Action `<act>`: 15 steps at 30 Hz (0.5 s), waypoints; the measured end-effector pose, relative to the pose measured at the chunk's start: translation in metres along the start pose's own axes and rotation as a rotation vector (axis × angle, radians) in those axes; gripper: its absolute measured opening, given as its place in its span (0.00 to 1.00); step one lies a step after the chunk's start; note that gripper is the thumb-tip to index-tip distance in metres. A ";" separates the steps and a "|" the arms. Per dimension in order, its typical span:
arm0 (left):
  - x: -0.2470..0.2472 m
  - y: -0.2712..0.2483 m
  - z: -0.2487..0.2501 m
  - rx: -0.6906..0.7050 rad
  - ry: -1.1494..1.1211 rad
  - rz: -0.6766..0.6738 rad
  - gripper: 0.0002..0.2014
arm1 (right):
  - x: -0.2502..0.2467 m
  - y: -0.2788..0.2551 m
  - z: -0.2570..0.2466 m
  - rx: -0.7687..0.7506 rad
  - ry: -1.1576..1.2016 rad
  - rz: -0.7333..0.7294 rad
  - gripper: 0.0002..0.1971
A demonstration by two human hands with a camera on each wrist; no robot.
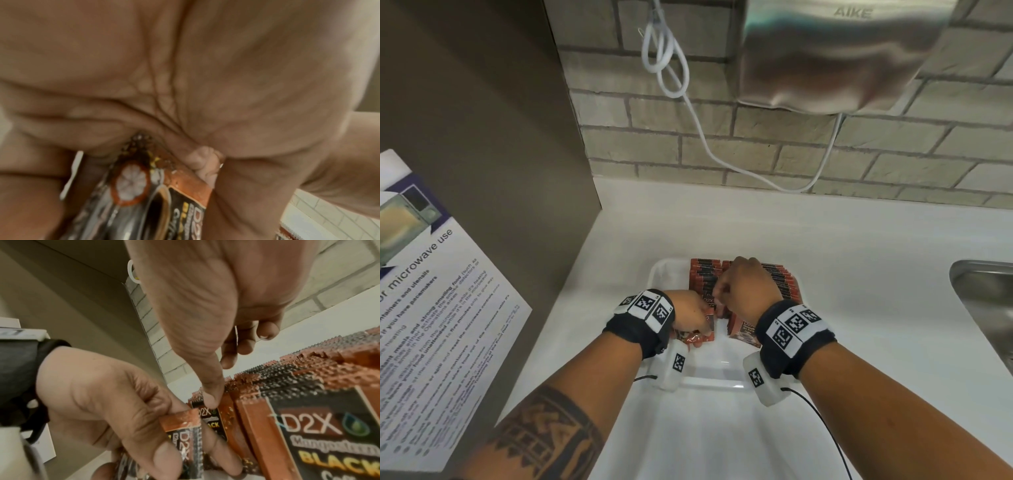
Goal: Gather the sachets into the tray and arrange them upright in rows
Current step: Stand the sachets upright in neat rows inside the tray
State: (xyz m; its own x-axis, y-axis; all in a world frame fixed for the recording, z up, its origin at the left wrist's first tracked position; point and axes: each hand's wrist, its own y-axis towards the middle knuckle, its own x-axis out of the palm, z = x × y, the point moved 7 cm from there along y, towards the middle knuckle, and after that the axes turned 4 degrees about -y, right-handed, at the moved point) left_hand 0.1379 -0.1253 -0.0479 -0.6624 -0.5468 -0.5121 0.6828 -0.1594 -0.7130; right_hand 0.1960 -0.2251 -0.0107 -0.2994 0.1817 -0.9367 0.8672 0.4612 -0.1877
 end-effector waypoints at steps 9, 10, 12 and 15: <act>0.001 0.001 -0.002 -0.008 -0.030 0.000 0.14 | -0.001 0.000 0.001 -0.025 0.042 0.041 0.08; 0.001 0.001 -0.002 -0.009 -0.033 0.000 0.14 | -0.003 0.000 0.002 -0.025 0.049 0.049 0.08; 0.001 0.000 -0.003 -0.012 -0.037 -0.006 0.15 | -0.005 -0.001 0.003 -0.021 0.064 0.051 0.10; 0.001 -0.003 -0.004 -0.002 -0.080 -0.016 0.14 | -0.011 -0.002 0.003 -0.013 0.088 0.060 0.12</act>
State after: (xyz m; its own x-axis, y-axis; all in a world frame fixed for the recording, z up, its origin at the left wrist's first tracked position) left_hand 0.1343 -0.1221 -0.0483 -0.6462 -0.6082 -0.4610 0.6719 -0.1670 -0.7216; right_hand 0.1985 -0.2309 -0.0008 -0.2814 0.2852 -0.9162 0.8796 0.4583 -0.1275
